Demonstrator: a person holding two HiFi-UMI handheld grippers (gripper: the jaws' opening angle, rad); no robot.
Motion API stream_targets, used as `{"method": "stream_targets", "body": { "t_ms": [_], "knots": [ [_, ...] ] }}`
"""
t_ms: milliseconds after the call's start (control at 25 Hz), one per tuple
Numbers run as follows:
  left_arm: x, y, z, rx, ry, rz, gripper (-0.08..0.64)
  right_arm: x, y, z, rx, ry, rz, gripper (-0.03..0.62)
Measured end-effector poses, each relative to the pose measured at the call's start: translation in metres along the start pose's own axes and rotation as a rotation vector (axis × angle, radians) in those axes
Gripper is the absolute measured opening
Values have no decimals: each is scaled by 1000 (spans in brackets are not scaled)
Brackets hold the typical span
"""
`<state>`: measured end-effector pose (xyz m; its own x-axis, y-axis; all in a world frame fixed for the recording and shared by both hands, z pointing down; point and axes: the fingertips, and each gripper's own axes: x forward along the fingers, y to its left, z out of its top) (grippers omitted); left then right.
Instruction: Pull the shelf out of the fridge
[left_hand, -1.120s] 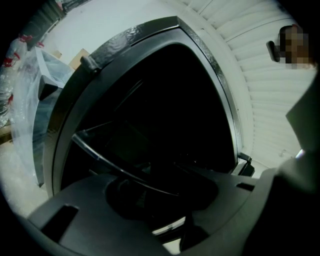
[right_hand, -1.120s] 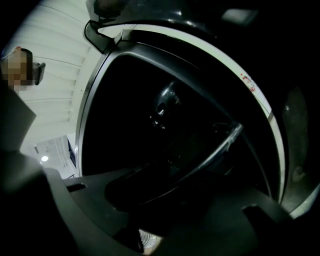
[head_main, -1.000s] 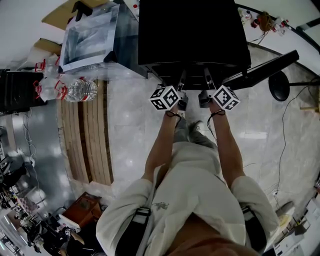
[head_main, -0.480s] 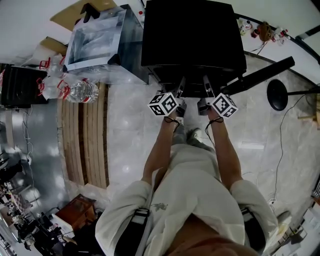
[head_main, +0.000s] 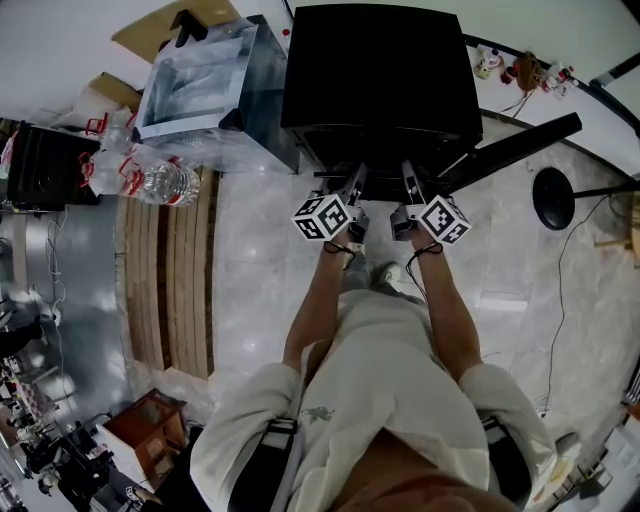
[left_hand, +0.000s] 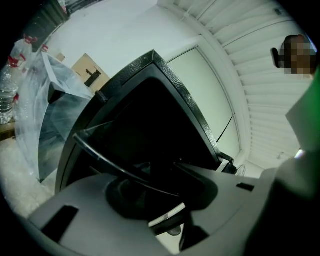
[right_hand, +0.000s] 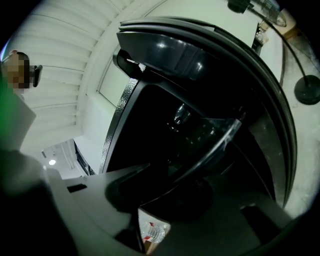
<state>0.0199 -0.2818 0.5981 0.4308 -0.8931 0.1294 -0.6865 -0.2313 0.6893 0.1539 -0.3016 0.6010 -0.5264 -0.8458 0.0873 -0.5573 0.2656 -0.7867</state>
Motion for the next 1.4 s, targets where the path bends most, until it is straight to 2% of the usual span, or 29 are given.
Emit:
{"method": "stream_targets", "body": {
  "t_ms": [1080, 1400],
  "knots": [
    [-72, -36, -33, -26, -35, 55, 149, -70, 22, -22, 28, 53, 71, 104],
    [-92, -42, -37, -15, -20, 40, 147, -91, 31, -32, 47, 34, 67, 103]
  ]
}}
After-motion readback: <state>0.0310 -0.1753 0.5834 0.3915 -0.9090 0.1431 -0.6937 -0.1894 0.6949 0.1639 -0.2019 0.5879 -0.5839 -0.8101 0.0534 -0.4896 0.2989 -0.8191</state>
